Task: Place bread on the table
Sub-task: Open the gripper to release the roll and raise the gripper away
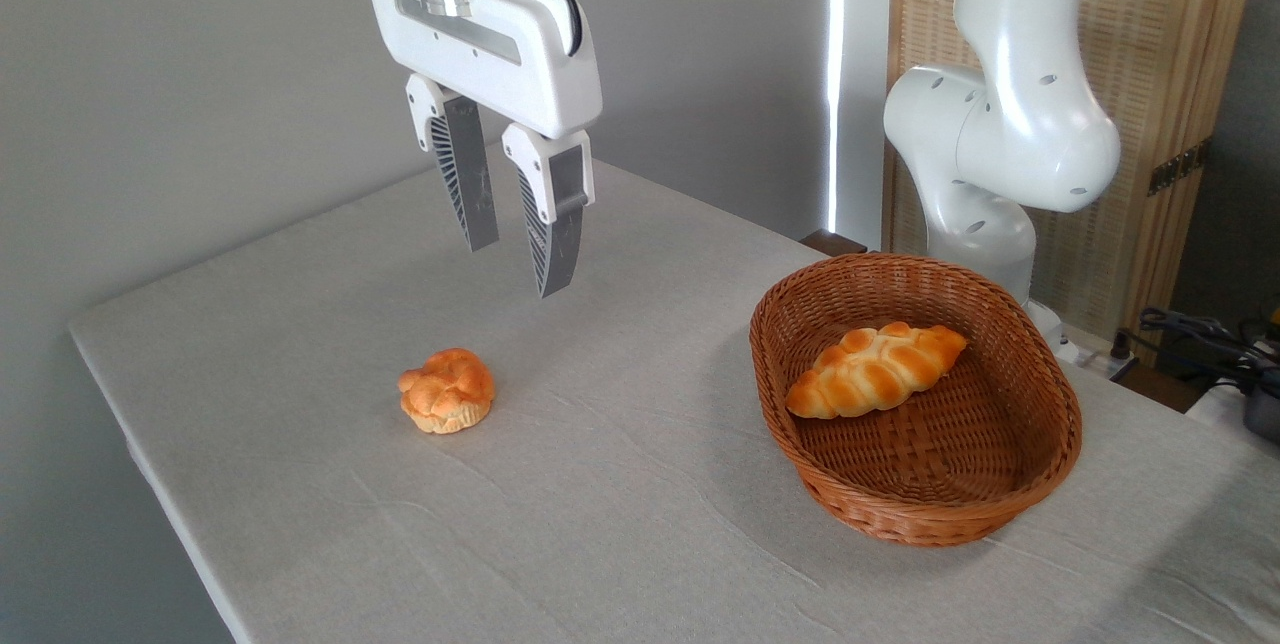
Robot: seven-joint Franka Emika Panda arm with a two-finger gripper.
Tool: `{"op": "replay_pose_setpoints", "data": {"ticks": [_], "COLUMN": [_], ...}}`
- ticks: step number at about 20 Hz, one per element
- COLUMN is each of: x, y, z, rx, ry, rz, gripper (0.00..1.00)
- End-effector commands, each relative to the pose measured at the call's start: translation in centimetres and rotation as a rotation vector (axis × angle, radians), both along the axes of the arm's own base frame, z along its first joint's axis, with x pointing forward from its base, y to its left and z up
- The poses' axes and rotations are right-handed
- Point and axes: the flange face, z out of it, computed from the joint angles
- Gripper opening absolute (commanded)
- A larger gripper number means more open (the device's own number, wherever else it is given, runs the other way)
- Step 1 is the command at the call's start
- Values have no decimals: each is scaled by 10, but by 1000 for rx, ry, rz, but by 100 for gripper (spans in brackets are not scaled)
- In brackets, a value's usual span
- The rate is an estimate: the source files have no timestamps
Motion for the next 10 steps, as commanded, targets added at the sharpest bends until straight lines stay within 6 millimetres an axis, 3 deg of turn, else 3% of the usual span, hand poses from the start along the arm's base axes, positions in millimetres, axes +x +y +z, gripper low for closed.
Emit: {"op": "replay_pose_setpoints", "data": {"ticks": [1,10], "x": [1,3], "y": [-4,5], "z": [1,2], "rx": [53,49], "ry": [13,9], "rz": [1,16], "gripper": [100,100]}}
